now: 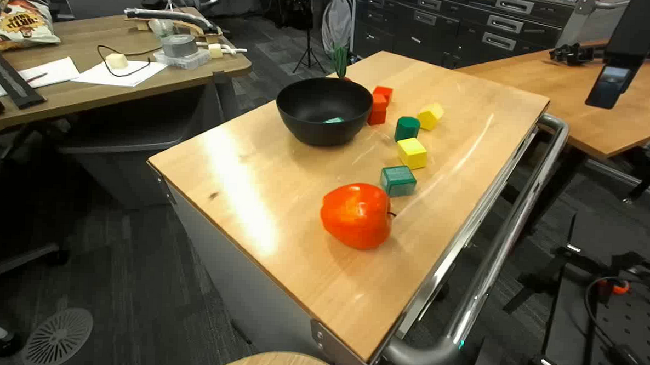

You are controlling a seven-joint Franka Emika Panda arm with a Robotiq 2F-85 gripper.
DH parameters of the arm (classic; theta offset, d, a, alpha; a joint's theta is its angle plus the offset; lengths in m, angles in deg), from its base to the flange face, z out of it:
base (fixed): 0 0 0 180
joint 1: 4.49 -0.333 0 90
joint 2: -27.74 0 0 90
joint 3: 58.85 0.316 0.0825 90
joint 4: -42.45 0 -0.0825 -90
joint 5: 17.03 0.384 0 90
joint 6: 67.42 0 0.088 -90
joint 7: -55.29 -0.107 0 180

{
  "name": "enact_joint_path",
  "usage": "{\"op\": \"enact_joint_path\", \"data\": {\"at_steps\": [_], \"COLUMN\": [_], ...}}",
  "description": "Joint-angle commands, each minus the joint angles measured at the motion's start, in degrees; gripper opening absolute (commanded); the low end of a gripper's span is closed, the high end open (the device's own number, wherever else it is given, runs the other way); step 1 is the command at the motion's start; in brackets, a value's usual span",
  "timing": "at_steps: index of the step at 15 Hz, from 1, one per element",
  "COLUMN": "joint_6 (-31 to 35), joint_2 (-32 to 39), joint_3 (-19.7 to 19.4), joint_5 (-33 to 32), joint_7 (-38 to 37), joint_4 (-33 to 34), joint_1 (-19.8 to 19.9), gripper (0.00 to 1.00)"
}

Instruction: Move the apple backwards, place the radish and blocks inside the black bowl

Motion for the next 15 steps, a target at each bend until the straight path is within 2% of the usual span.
{"op": "enact_joint_path", "data": {"at_steps": [1,10,11,12,15], "joint_6": [-0.1,-0.1,-4.02,-3.03,-3.57], "joint_2": [0.08,-0.02,-9.09,-10.38,-14.49], "joint_3": [0.79,0.79,1.5,2.22,3.43], "joint_5": [0.48,0.48,-1.89,-1.9,4.24], "joint_7": [0.47,0.47,-1.53,-2.92,-4.74], "joint_4": [0.13,0.17,-4.2,-4.78,-4.99], "joint_1": [0.88,0.88,3.27,3.43,1.09], "gripper": [1.0,1.0,1.0,1.0,1.0]}}
